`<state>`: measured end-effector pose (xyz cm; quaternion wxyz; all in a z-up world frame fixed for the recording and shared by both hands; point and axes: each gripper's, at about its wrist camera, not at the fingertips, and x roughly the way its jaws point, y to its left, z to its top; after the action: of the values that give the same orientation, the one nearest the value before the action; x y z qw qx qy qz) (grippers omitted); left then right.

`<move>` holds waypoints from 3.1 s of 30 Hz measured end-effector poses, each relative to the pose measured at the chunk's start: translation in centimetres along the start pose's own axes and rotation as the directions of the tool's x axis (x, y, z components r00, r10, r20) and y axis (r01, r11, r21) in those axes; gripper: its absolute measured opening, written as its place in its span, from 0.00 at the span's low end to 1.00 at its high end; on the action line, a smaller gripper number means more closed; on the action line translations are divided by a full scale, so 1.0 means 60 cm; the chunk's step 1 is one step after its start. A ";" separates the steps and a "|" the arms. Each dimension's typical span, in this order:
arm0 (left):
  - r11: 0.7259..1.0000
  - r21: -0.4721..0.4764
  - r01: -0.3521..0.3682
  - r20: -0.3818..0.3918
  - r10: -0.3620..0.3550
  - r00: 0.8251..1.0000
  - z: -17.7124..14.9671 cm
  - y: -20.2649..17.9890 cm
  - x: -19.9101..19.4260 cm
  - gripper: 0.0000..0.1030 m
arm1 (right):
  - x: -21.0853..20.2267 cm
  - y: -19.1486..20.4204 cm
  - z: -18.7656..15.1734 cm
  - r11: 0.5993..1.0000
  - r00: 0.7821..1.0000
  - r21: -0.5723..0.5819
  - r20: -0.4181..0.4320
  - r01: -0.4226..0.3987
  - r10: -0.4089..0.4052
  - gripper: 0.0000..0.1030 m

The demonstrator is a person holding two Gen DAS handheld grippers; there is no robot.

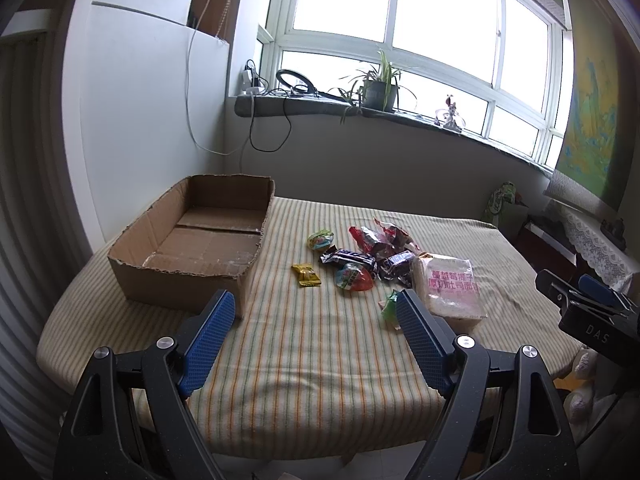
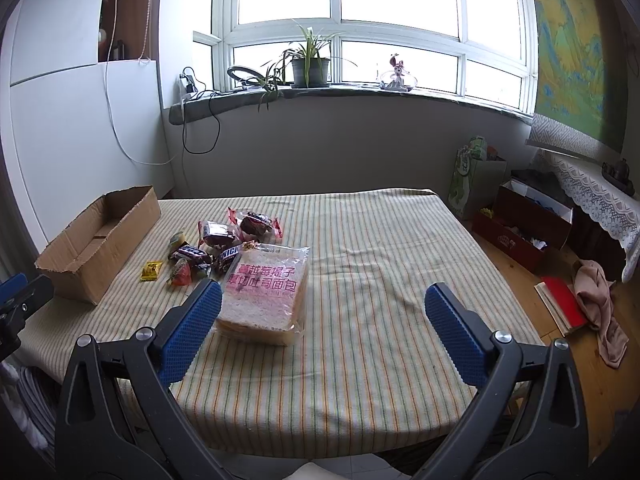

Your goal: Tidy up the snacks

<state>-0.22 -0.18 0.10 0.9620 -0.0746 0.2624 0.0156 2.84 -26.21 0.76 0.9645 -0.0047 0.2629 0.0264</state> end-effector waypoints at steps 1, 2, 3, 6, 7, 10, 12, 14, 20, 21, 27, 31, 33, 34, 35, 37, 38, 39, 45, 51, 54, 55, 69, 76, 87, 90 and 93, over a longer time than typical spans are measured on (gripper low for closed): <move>1.000 -0.004 0.006 -0.005 -0.006 1.000 0.001 0.003 0.003 0.81 | 0.002 0.001 -0.002 1.000 1.000 0.001 -0.004 -0.001 0.001 1.00; 1.000 -0.009 0.013 -0.010 -0.013 1.000 0.001 0.003 0.005 0.81 | 0.004 0.000 -0.002 1.000 1.000 0.002 -0.008 -0.001 0.001 1.00; 1.000 -0.015 0.019 -0.017 -0.019 1.000 0.000 0.006 0.008 0.81 | 0.007 -0.001 -0.002 1.000 1.000 0.003 -0.014 0.000 0.000 1.00; 0.999 -0.018 0.027 -0.035 -0.028 0.999 -0.002 0.005 0.019 0.81 | 0.021 -0.005 -0.006 1.000 0.999 0.008 -0.039 -0.010 0.011 1.00; 0.999 -0.017 0.032 -0.041 -0.033 0.999 -0.003 0.006 0.023 0.81 | 0.027 -0.008 -0.008 1.000 0.998 0.014 -0.052 -0.019 0.020 1.00; 0.998 -0.013 0.060 -0.065 -0.061 0.996 -0.006 0.000 0.037 0.81 | 0.048 -0.020 -0.014 0.997 0.993 0.043 -0.093 -0.068 0.072 1.00; 0.996 -0.014 0.088 -0.085 -0.089 0.992 -0.008 -0.006 0.050 0.81 | 0.061 -0.026 -0.019 0.992 0.986 0.066 -0.123 -0.108 0.115 1.00; 0.993 -0.013 0.113 -0.099 -0.114 0.989 -0.009 -0.012 0.061 0.81 | 0.074 -0.032 -0.022 0.983 0.975 0.093 -0.146 -0.156 0.168 1.00; 0.967 -0.068 0.246 -0.175 -0.254 0.951 -0.010 -0.031 0.106 0.79 | 0.113 -0.055 -0.021 0.942 0.929 0.191 -0.198 -0.277 0.313 0.98; 0.963 -0.072 0.259 -0.183 -0.268 0.946 -0.010 -0.035 0.113 0.79 | 0.122 -0.060 -0.021 0.929 0.916 0.222 -0.210 -0.297 0.343 0.95; 0.924 -0.117 0.364 -0.240 -0.382 0.892 -0.008 -0.054 0.154 0.69 | 0.168 -0.073 -0.020 0.865 0.848 0.319 -0.246 -0.387 0.470 0.85; 0.905 -0.123 0.408 -0.283 -0.426 0.859 -0.007 -0.070 0.181 0.54 | 0.198 -0.074 -0.015 0.835 0.811 0.360 -0.268 -0.416 0.520 0.78; 0.890 -0.137 0.435 -0.304 -0.455 0.837 -0.008 -0.078 0.193 0.46 | 0.211 -0.069 -0.014 0.827 0.795 0.366 -0.283 -0.427 0.536 0.70; 0.886 -0.134 0.444 -0.311 -0.463 0.830 -0.009 -0.084 0.198 0.45 | 0.219 -0.067 -0.013 0.823 0.788 0.370 -0.290 -0.432 0.544 0.69; 0.883 -0.127 0.452 -0.316 -0.468 0.825 -0.008 -0.089 0.201 0.44 | 0.226 -0.065 -0.013 0.818 0.781 0.375 -0.294 -0.436 0.551 0.68; 0.878 -0.117 0.463 -0.328 -0.475 0.817 -0.006 -0.100 0.206 0.43 | 0.241 -0.061 -0.013 0.809 0.767 0.389 -0.305 -0.441 0.565 0.67; 0.874 -0.115 0.472 -0.335 -0.481 0.810 -0.006 -0.105 0.209 0.43 | 0.246 -0.060 -0.014 0.804 0.760 0.397 -0.309 -0.443 0.571 0.66; 0.873 -0.107 0.477 -0.343 -0.482 0.806 -0.006 -0.111 0.214 0.43 | 0.252 -0.060 -0.014 0.797 0.752 0.408 -0.313 -0.445 0.580 0.66; 0.869 -0.090 0.487 -0.376 -0.483 0.791 -0.009 -0.121 0.230 0.43 | 0.275 -0.056 -0.018 0.784 0.728 0.434 -0.336 -0.443 0.598 0.66; 0.864 -0.096 0.494 -0.399 -0.488 0.776 -0.013 -0.123 0.247 0.43 | 0.290 -0.047 -0.020 0.791 0.719 0.427 -0.362 -0.437 0.593 0.65; 0.861 -0.086 0.501 -0.404 -0.489 0.773 -0.015 -0.126 0.251 0.43 | 0.293 -0.045 -0.019 0.791 0.714 0.422 -0.367 -0.443 0.596 0.60; 0.860 -0.084 0.503 -0.405 -0.491 0.772 -0.015 -0.127 0.251 0.43 | 0.293 -0.044 -0.017 0.790 0.712 0.422 -0.368 -0.445 0.598 0.59; 0.860 -0.036 0.509 -0.377 -0.483 0.790 -0.007 -0.143 0.239 0.43 | 0.279 -0.031 0.000 0.798 0.717 0.390 -0.369 -0.459 0.592 0.54; 0.867 -0.031 0.497 -0.331 -0.478 0.813 0.011 -0.118 0.215 0.43 | 0.259 -0.001 0.030 0.792 0.712 0.357 -0.355 -0.496 0.606 0.54; 0.905 -0.034 0.424 -0.217 -0.420 0.881 0.058 -0.022 0.169 0.43 | 0.238 0.119 0.095 0.751 0.669 0.275 -0.341 -0.601 0.660 0.54; 0.918 -0.046 0.395 -0.190 -0.396 0.898 0.069 0.009 0.160 0.43 | 0.234 0.157 0.109 0.736 0.654 0.252 -0.342 -0.628 0.675 0.54; 0.929 -0.060 0.366 -0.162 -0.371 0.914 0.076 0.042 0.150 0.43 | 0.229 0.192 0.119 0.720 0.637 0.233 -0.345 -0.654 0.690 0.54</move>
<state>9.65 2.94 -0.91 0.9204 -0.1373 0.3247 -0.1688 17.69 -13.87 0.02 0.8070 0.1294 0.4414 0.3702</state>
